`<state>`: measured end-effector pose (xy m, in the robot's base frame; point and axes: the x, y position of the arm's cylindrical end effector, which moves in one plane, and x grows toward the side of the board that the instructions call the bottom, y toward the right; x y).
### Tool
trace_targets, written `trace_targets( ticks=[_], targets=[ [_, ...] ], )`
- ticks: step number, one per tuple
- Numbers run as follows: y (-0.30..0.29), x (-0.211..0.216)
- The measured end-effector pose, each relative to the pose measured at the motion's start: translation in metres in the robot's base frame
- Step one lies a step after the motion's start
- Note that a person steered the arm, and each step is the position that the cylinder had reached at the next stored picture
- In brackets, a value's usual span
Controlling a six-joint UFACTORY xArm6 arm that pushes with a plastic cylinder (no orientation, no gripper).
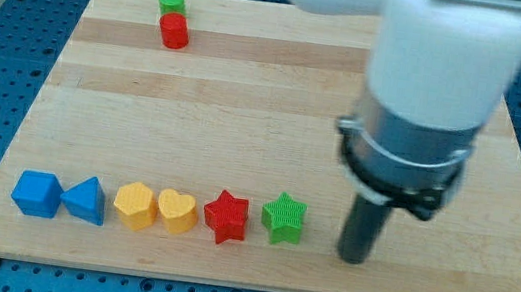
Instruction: Push the green star down a bit
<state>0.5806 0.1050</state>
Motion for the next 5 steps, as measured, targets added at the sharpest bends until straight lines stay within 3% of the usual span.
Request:
trace_targets(
  ticks=[2,5],
  targets=[
    [0.027,-0.057],
    [-0.046,-0.068]
  ],
)
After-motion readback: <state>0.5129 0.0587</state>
